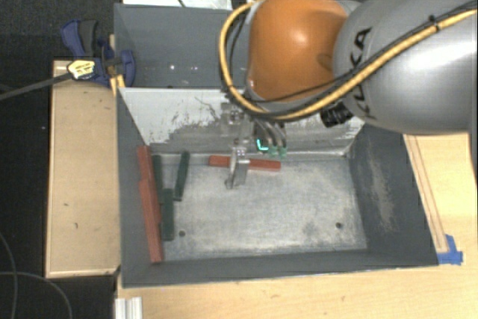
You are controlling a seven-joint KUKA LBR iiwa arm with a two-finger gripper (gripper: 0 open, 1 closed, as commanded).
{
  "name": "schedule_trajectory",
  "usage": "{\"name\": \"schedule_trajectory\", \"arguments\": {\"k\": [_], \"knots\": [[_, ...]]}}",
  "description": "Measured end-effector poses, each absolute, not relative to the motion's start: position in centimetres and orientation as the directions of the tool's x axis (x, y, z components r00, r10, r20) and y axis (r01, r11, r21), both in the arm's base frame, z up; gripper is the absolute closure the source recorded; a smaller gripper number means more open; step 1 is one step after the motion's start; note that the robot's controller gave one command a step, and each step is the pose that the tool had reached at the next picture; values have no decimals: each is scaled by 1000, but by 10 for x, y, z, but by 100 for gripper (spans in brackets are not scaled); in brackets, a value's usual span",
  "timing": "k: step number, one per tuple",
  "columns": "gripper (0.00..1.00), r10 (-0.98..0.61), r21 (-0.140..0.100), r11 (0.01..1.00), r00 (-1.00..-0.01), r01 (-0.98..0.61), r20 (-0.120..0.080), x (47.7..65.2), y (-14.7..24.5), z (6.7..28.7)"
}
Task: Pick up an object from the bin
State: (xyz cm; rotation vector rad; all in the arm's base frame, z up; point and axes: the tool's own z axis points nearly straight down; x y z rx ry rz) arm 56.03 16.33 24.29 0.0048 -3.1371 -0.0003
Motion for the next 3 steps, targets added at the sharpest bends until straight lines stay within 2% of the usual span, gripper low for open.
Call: {"name": "schedule_trajectory", "arguments": {"k": [1, 2, 3], "knots": [[0, 54, -2, 999, -999, 54, 4, 592, 72, 66], [0, 63, 3, 998, -998, 63, -7, 585, 104, 103], [0, 176, 4, 984, -984, 176, -8, 588, 115, 101]]}}
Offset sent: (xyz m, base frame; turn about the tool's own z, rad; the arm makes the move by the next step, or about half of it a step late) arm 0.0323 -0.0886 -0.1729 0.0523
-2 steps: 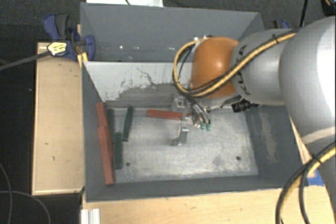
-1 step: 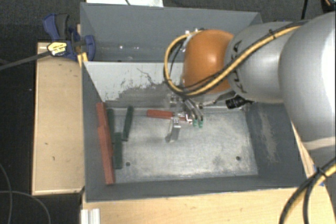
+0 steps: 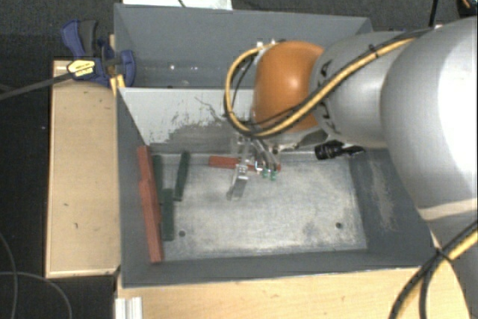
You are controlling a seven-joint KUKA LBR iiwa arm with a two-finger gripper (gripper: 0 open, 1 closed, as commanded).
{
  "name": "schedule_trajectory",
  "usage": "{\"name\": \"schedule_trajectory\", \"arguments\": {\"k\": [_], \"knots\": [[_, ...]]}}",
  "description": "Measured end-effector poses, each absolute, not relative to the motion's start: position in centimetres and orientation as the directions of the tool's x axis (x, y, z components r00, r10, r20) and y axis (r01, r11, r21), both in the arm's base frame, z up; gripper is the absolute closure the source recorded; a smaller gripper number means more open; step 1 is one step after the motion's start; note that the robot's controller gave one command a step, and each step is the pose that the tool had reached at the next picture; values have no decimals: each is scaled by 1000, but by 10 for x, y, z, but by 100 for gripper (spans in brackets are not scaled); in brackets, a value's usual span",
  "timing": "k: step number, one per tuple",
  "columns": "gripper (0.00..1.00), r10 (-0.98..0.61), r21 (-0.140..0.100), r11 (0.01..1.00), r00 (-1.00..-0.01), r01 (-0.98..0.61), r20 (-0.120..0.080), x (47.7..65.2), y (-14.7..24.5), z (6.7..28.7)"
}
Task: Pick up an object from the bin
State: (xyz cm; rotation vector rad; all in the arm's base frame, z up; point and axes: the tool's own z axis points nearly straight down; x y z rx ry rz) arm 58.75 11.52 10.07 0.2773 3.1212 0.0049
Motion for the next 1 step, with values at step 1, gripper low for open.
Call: {"name": "schedule_trajectory", "arguments": {"k": [1], "knots": [[0, 373, -1, 928, -928, 373, 1, 587, 106, 70]]}}
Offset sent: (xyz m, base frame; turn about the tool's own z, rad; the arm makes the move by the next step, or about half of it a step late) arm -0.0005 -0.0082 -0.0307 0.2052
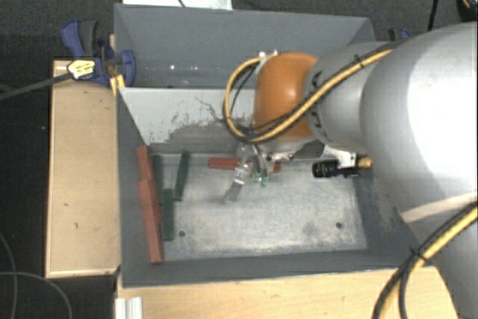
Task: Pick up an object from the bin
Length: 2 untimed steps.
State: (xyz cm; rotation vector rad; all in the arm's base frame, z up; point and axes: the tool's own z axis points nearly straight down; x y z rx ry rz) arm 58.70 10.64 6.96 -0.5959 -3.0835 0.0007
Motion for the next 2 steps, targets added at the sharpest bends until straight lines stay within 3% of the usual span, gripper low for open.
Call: {"name": "schedule_trajectory", "arguments": {"k": [1, 2], "knots": [[0, 374, 1, 927, -927, 374, 0, 588, 106, 70], [100, 375, 1, 927, -927, 375, 0, 588, 106, 70]]}}
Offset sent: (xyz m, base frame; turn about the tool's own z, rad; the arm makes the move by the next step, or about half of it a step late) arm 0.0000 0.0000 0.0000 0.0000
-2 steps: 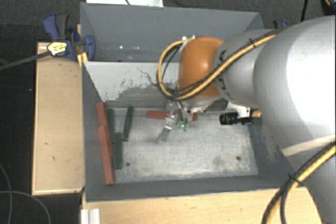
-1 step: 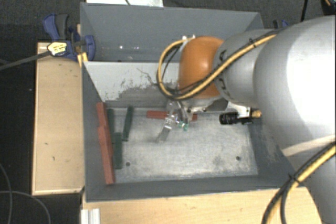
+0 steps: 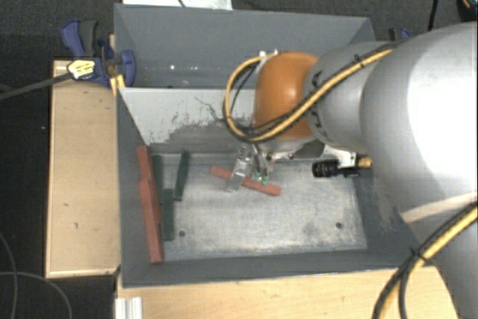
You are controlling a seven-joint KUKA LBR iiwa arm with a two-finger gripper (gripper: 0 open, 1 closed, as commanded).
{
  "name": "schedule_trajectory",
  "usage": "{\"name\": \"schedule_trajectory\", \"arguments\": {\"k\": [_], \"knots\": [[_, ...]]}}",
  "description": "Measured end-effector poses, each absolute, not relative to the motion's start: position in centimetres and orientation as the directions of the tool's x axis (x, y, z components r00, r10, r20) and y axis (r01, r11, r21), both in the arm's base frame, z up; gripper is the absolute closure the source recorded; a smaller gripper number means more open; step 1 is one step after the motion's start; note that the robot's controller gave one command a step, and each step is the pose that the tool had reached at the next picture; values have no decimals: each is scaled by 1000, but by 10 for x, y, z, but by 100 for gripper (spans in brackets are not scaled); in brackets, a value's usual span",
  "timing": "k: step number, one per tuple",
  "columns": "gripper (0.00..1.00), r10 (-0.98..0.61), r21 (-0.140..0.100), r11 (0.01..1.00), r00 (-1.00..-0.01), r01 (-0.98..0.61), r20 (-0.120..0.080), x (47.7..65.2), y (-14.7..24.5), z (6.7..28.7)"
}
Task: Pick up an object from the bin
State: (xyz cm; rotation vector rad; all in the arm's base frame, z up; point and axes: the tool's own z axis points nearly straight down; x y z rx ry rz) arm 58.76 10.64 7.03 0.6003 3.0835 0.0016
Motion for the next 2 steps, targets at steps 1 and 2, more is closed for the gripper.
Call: {"name": "schedule_trajectory", "arguments": {"k": [1, 2], "knots": [[100, 376, 3, 927, -926, 376, -3, 589, 106, 80], [100, 372, 6, 928, -928, 372, -9, 591, 107, 192]]}}
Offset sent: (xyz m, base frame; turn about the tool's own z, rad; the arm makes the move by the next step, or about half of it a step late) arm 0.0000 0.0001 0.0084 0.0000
